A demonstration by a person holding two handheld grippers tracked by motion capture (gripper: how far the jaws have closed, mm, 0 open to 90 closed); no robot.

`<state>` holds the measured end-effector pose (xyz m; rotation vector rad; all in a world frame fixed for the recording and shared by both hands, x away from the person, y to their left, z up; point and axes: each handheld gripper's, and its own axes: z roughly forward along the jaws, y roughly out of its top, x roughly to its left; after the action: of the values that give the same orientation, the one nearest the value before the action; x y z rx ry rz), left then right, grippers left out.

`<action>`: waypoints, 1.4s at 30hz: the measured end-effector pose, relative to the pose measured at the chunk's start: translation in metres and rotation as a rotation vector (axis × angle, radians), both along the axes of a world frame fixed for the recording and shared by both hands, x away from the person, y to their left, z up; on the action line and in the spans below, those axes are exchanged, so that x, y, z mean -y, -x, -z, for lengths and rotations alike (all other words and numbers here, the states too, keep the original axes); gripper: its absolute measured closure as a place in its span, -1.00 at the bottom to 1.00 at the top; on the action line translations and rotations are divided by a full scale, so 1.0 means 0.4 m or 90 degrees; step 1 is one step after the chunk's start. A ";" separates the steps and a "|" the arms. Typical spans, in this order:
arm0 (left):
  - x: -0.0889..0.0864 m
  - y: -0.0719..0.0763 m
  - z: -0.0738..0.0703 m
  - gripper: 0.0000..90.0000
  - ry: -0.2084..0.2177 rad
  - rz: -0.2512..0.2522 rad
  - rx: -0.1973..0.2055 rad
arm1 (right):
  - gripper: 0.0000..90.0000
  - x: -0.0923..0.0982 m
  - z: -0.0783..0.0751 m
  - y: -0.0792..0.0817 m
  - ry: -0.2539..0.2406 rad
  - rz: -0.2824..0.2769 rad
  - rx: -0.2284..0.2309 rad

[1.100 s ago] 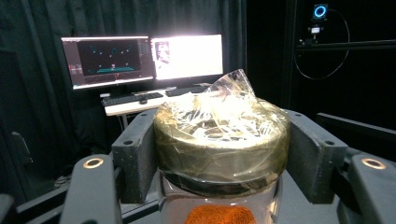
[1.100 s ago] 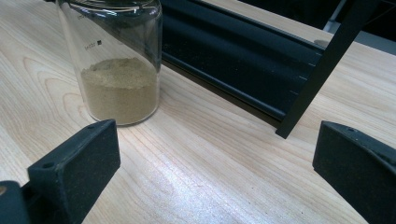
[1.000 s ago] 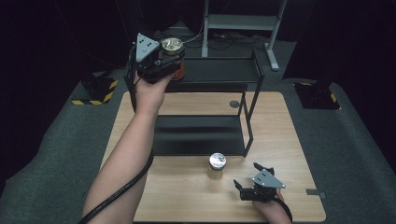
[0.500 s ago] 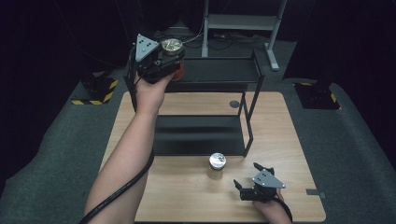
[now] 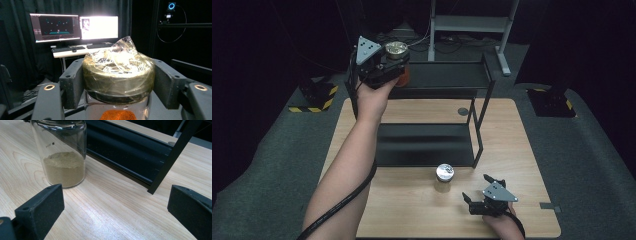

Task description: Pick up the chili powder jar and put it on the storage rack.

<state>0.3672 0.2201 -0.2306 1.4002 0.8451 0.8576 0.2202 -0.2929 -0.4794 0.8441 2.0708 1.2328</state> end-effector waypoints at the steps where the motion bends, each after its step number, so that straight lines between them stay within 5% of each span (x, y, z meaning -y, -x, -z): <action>1: -0.001 0.000 -0.001 -0.29 0.002 0.001 -0.001 | -1.00 0.000 0.000 0.000 0.000 0.000 0.000; 10: 0.021 0.022 -0.013 -0.99 0.003 -0.029 -0.018 | -1.00 -0.001 -0.001 0.000 0.002 0.000 0.000; 30: 0.022 0.147 0.000 -0.99 -0.018 -0.042 -0.010 | -1.00 -0.005 -0.001 0.001 0.008 0.000 0.002; 42: 0.000 0.220 0.045 -0.99 -0.030 -0.040 -0.010 | -1.00 -0.007 -0.002 0.001 0.013 -0.002 0.004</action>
<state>0.2792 0.2202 -0.2486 1.4302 0.8891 0.9207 0.2196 -0.2901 -0.4788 0.8271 2.0775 1.2129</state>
